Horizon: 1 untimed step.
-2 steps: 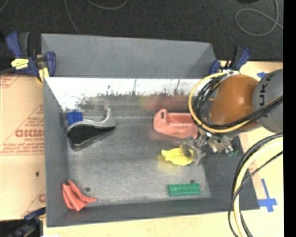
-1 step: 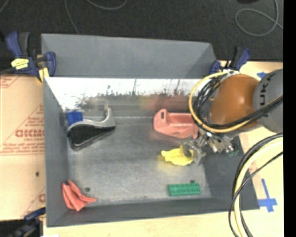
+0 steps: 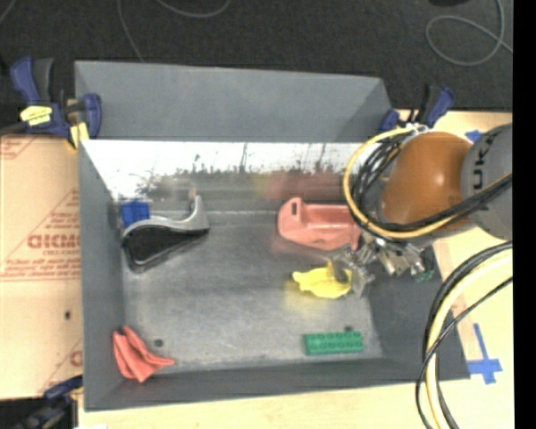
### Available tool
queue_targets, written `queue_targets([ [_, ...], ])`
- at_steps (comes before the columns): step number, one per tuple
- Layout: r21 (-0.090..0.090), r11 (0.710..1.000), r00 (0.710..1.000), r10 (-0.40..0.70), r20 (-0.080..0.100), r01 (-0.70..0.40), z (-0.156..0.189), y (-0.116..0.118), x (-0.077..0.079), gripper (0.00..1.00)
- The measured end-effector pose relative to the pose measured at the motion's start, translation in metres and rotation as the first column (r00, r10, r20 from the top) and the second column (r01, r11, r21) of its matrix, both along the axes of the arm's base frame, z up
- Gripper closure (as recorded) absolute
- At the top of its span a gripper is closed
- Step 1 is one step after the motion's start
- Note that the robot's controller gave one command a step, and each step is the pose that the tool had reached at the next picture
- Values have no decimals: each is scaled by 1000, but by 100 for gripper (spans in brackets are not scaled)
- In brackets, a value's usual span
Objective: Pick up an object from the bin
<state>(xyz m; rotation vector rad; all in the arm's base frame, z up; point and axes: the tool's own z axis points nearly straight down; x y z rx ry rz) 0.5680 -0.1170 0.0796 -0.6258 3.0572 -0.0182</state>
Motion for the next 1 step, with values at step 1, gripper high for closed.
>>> queue_targets([
  [1, 0, 1000, 1000, 0, -1, 0, 8, 0, 0, 100],
])
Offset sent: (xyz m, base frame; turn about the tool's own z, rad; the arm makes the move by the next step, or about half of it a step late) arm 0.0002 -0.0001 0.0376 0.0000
